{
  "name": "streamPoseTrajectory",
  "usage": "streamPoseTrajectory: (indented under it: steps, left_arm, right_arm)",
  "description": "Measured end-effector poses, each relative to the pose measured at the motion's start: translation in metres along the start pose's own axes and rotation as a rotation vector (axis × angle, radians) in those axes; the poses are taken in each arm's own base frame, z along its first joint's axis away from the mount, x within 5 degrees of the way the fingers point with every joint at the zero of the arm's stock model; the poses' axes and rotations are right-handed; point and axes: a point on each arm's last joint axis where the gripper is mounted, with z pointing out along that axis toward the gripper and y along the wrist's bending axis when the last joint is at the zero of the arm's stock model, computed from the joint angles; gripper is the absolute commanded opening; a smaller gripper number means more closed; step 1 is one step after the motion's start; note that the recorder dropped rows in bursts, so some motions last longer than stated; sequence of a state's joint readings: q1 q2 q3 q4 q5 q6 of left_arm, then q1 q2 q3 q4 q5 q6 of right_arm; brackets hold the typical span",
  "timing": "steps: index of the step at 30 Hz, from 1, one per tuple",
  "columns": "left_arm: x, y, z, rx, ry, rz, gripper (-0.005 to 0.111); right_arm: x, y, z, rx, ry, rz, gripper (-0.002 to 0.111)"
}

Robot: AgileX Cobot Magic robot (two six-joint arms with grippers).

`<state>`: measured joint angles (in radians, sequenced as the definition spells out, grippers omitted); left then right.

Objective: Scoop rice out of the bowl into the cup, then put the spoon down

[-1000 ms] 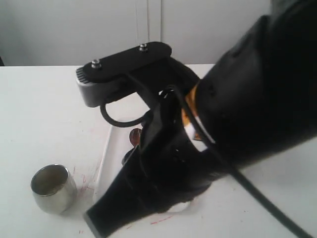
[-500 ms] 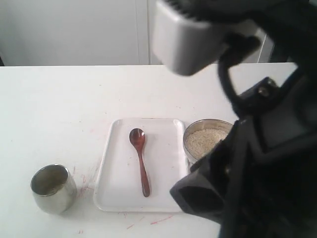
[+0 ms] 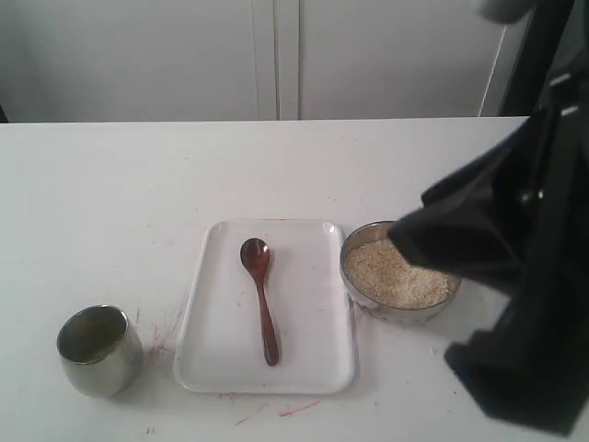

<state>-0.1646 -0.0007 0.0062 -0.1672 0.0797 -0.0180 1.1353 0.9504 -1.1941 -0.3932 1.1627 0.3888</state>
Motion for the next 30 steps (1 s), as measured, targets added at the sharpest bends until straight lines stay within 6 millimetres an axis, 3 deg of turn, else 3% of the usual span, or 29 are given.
streamPoseTrajectory:
  steps: [8, 14, 22, 30]
  left_arm:
    - [0.000, 0.000, 0.000, 0.000, 0.000, 0.000, 0.014]
    - [0.000, 0.000, 0.000, 0.000, 0.000, 0.000, 0.014]
    - [0.000, 0.000, 0.000, 0.000, 0.000, 0.000, 0.014]
    - [0.000, 0.000, 0.000, 0.000, 0.000, 0.000, 0.014]
  right_arm:
    - [-0.028, -0.012, -0.006, 0.118, -0.316, -0.125, 0.028]
    - [-0.034, -0.024, 0.001, 0.109, -0.526, -0.040, 0.028]
    - [0.010, -0.046, 0.027, 0.092, -0.595, 0.183, 0.028]
    - [0.063, -0.061, 0.025, 0.170, -0.780, 0.257, 0.028]
